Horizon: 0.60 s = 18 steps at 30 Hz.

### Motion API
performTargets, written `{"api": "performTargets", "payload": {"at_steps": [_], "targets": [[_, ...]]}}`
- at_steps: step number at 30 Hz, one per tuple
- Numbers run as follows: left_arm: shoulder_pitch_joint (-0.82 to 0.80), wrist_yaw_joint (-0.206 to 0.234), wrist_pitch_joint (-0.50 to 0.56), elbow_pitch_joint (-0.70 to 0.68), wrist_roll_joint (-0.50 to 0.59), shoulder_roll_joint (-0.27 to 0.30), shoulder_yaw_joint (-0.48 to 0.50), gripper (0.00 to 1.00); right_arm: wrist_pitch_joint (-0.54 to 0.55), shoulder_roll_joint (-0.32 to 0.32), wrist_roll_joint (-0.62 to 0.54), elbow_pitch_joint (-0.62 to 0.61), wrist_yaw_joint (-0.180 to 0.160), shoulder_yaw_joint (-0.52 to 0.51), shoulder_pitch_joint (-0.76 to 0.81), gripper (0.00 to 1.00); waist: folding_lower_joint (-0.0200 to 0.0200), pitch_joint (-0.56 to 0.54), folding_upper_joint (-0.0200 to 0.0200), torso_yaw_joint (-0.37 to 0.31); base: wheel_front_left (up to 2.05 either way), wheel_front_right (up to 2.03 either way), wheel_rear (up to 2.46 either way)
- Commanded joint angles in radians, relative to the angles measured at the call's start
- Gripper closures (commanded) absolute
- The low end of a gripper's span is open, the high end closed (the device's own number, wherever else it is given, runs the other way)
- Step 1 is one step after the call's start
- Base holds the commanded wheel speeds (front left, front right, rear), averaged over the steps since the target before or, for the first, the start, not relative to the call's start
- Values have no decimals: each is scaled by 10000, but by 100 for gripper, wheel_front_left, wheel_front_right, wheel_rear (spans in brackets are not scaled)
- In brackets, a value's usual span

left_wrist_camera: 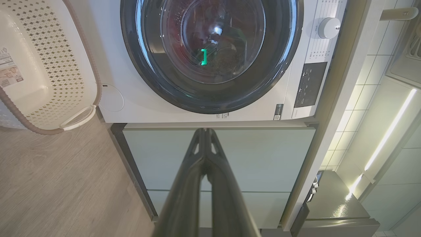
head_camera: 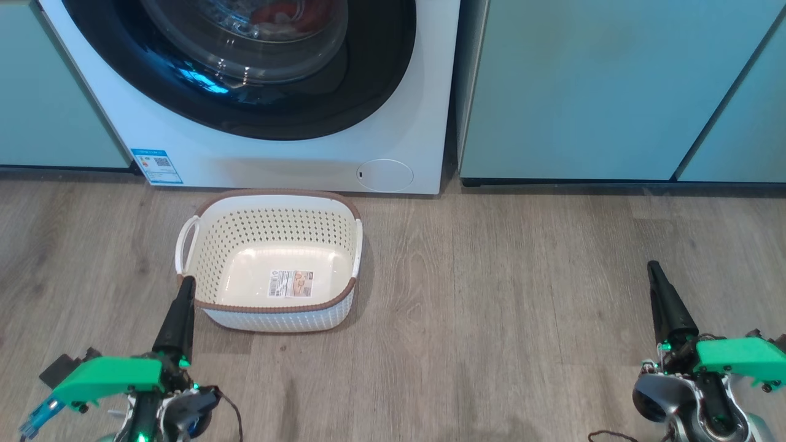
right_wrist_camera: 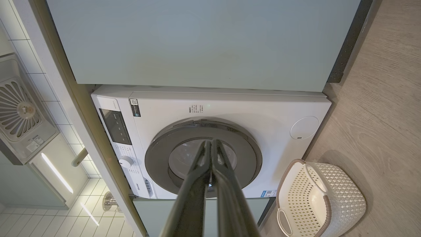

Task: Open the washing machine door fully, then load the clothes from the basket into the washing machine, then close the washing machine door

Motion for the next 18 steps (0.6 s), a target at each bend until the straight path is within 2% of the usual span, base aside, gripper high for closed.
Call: {"api": "performTargets", "payload": {"at_steps": [1, 18], "targets": [[-461, -92, 75, -297, -69, 141, 335, 100, 46, -104, 57, -383, 0, 181, -555, 100, 0, 0, 0, 1, 0, 0, 0], [-461, -92, 75, -297, -69, 141, 335, 100, 45, -104, 58, -383, 0, 181, -555, 100, 0, 0, 0, 1, 0, 0, 0]]}}
